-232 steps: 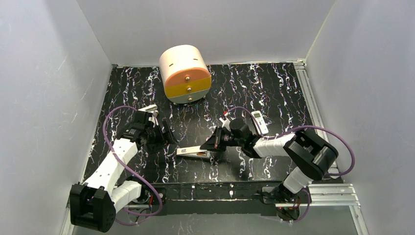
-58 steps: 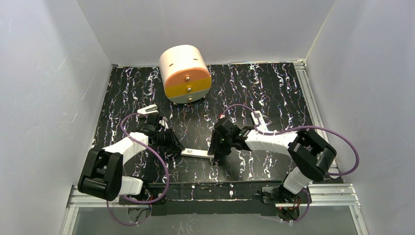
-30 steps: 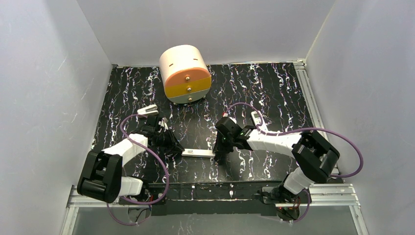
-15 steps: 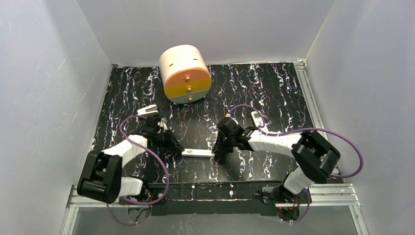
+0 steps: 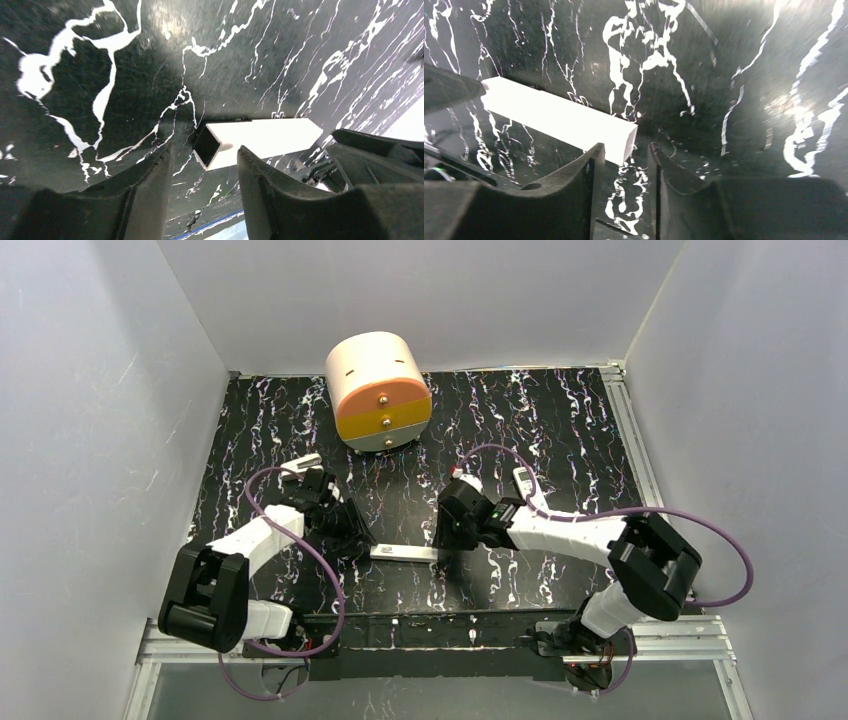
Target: Load the batteries into the remote control
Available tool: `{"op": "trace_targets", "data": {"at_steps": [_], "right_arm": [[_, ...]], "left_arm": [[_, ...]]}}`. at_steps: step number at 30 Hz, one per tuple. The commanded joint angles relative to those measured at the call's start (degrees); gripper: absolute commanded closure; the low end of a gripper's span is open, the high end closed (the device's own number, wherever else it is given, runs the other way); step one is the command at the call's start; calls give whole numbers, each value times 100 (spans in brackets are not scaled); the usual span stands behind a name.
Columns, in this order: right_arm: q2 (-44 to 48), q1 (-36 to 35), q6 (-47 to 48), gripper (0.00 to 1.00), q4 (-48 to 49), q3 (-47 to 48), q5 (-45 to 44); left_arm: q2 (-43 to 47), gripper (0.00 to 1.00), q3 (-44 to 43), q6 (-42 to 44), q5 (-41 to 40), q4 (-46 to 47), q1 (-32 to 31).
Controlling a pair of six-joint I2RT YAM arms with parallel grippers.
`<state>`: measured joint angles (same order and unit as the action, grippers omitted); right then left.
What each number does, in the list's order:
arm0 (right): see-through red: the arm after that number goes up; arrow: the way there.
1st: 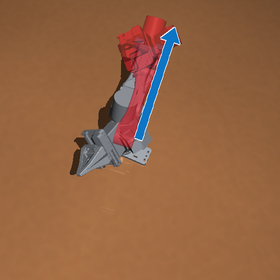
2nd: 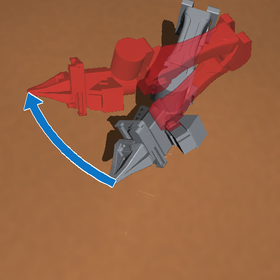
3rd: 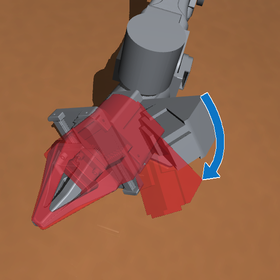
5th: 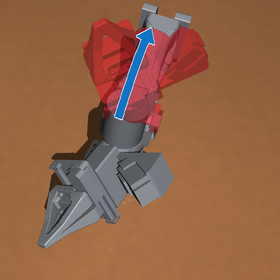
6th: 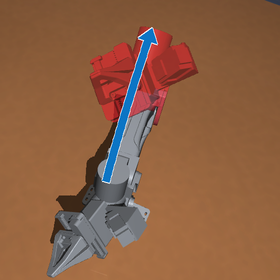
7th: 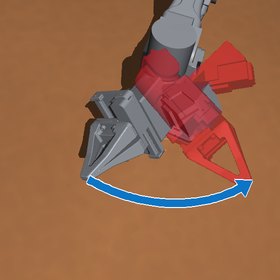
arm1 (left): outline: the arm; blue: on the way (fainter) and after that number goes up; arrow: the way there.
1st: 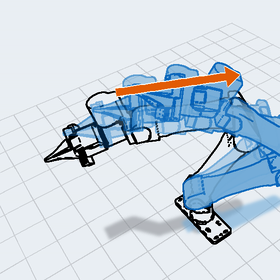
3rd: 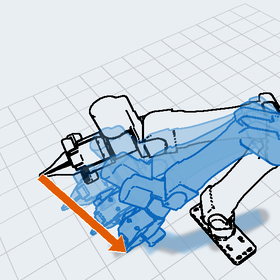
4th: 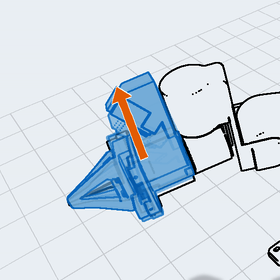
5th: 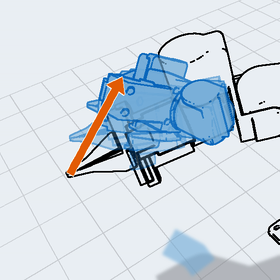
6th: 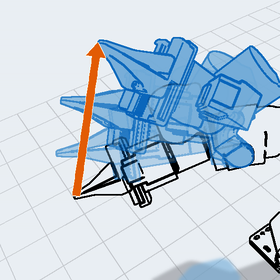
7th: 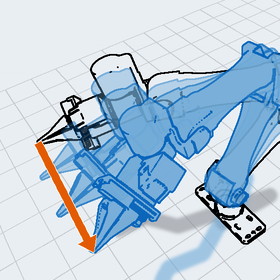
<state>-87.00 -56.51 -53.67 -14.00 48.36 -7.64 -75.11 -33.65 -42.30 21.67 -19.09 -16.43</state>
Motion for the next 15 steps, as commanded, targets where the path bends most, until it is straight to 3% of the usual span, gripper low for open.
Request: {"op": "trace_targets", "data": {"at_steps": [1,9,15], "right_arm": [[475,104,1374,49,-455,592,-608],[515,87,3009,22,-349,1009,442],[50,-264,3965,17,-719,1388,479]], "left_arm": [[-12,49,-585,343,-592,-834,-10],[550,32,-770,590,-677,-1099,-8],[1125,24,-859,706,-1246,-1565,6]]}}
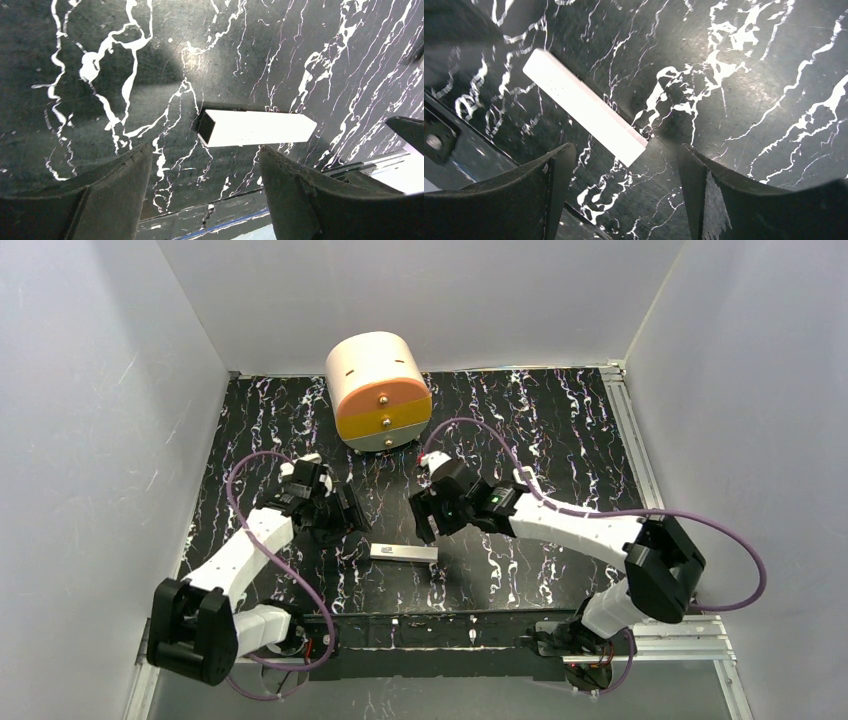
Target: Load the batteries into the remote control
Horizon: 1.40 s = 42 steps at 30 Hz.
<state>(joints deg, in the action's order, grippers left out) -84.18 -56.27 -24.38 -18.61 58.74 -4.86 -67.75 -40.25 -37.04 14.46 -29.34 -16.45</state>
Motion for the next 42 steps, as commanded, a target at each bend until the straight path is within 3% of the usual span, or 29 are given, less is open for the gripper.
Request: {"op": "trace_targets", "data": {"at_steps": [1,8,16,20,23,29,36,42], "right_arm": [[-311,-408,1292,17,-257,406,216],[-1433,-781,2826,18,-780,1377,103],[-2586,-1110,3231,24,-1328,2095,45],[-2647,-1157,3145,34,-1160,2057,108],[-2664,-1157,3044,48,-1064,2032,64],[-2623,-1058,2323,63,-793,1900,-848],[-2395,-39,474,63,-652,1636,-1796],[-2499,530,-258,61,-908,1637,-2078]], "left_arm": [[490,21,-229,156,-704,-673,11],[817,5,-584,-184,-2015,-1362,98],[1079,2,-705,-214,-2508,-1697,372],[1085,1,-702,-173,-2493,-1698,448],[1038,1,-699,-156,-2467,-1698,486],[1084,1,-768,-122,-2492,-1714,528],[1189,1,-879,141,-2344,-1830,529],[1281,1,-1038,287,-2165,-1885,529]]}}
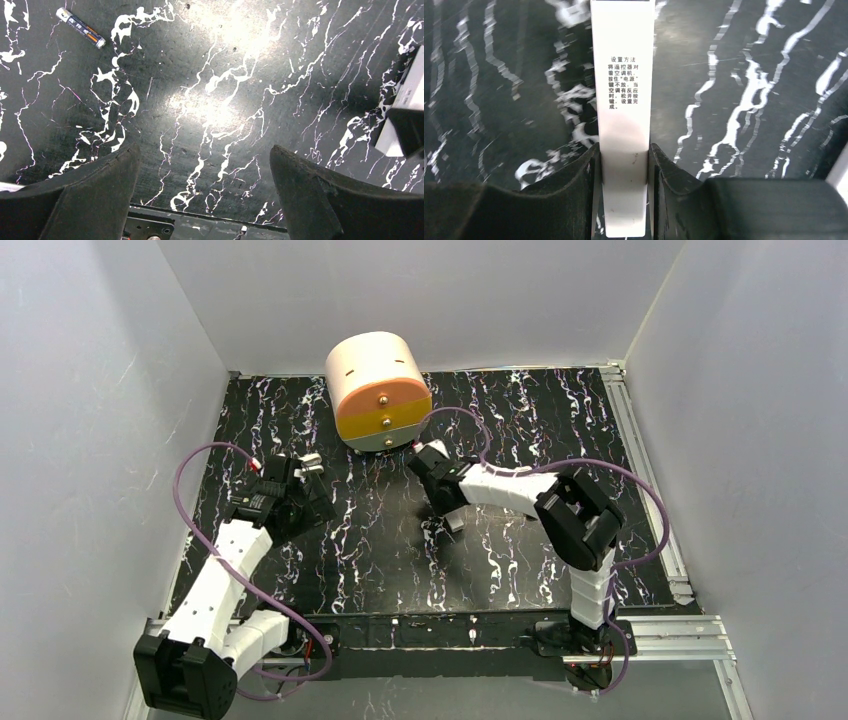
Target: Load the batteries into the remote control
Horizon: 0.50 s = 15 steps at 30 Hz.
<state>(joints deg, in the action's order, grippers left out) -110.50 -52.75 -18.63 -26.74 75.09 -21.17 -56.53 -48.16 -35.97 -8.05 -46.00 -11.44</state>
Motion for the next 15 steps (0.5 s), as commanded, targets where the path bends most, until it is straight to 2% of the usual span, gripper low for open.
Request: {"op": "trace_targets", "data": {"at_steps": [1,3,9,15], "right_arm": [[71,244,-934,60,-176,46,-457],[-27,322,-964,57,-267,115,-425],[-64,329,-941,35,-356,260,-340],[643,330,-974,22,-219,158,-523]], "left_arm": [[168,1,-265,198,127,-225,28],[182,1,-290,291,283,-206,28],[255,1,-386,487,593,-186,28],[413,2,-615,560,580,-334,28]]}}
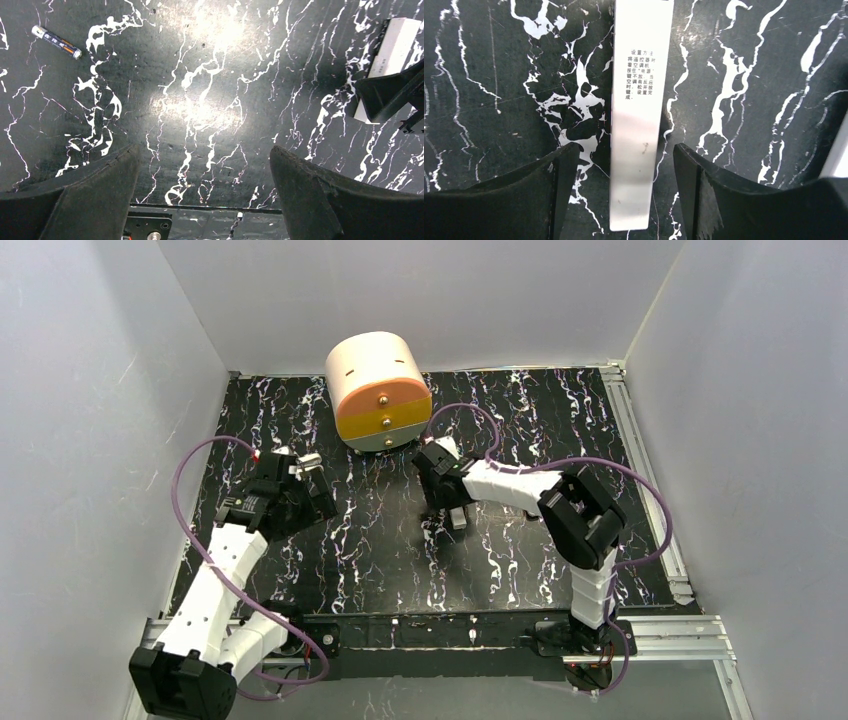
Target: Load the batteries into the remote control
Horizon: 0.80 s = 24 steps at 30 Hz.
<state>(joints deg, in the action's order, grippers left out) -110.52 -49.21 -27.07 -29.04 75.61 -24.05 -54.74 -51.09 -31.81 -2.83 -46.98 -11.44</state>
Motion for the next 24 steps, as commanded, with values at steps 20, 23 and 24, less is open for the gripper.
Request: {"op": "trace_targets", "data": {"at_steps": [20,23,24], "right_arm": [[6719,-23,569,6,-907,-1035,-3559],[6831,-25,770,2,-1181,-534,-3694],[6859,-21,832,1,-1240,-377,-3715]], "left_arm": [[3334,2,-1119,602,-1172,-566,28],[3661,2,-1279,716,-1400,-682,28],[3712,1,-1343,742,-1448,-729,28]]}}
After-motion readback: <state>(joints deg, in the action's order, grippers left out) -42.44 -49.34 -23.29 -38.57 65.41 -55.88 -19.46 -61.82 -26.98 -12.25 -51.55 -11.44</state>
